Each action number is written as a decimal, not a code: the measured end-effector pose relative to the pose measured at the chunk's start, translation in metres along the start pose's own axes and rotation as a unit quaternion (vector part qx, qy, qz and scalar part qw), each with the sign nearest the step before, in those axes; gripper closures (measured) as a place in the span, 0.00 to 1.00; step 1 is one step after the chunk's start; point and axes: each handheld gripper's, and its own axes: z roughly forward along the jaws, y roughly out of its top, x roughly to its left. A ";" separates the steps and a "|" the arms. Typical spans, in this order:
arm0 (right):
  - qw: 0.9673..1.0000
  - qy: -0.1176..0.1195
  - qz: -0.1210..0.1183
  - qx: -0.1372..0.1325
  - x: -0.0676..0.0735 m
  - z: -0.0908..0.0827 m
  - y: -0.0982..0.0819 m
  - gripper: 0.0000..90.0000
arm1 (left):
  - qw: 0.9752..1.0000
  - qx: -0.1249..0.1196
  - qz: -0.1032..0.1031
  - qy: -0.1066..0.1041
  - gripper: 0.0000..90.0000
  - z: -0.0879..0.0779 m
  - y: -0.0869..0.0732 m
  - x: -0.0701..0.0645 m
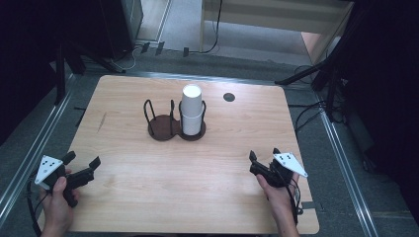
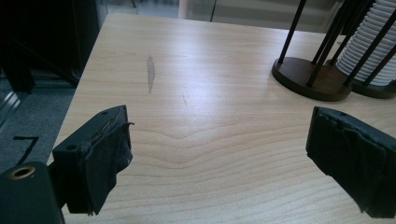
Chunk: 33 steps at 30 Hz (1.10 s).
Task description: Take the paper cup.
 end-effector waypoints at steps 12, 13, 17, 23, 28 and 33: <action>0.999 0.038 -0.023 0.003 0.048 0.028 0.018 0.15 | 1.000 0.000 -0.002 -0.005 0.08 0.000 0.000 0.001; 0.999 0.040 -0.024 0.002 0.051 0.031 0.020 0.15 | 1.000 0.000 -0.003 -0.005 0.08 0.000 0.000 0.001; 0.998 0.049 -0.031 0.001 0.065 0.040 0.030 0.15 | 1.000 0.000 -0.003 -0.006 0.08 0.000 0.000 0.001; 0.997 0.063 -0.040 -0.011 0.085 0.053 0.045 0.15 | 1.000 -0.001 -0.009 -0.008 0.08 0.000 0.000 0.002; 0.996 0.075 -0.045 -0.022 0.102 0.063 0.058 0.17 | 1.000 0.000 -0.008 -0.009 0.08 0.000 0.000 0.002; 0.994 0.089 -0.052 -0.029 0.120 0.074 0.070 0.19 | 1.000 -0.001 -0.009 -0.010 0.08 0.000 0.000 0.002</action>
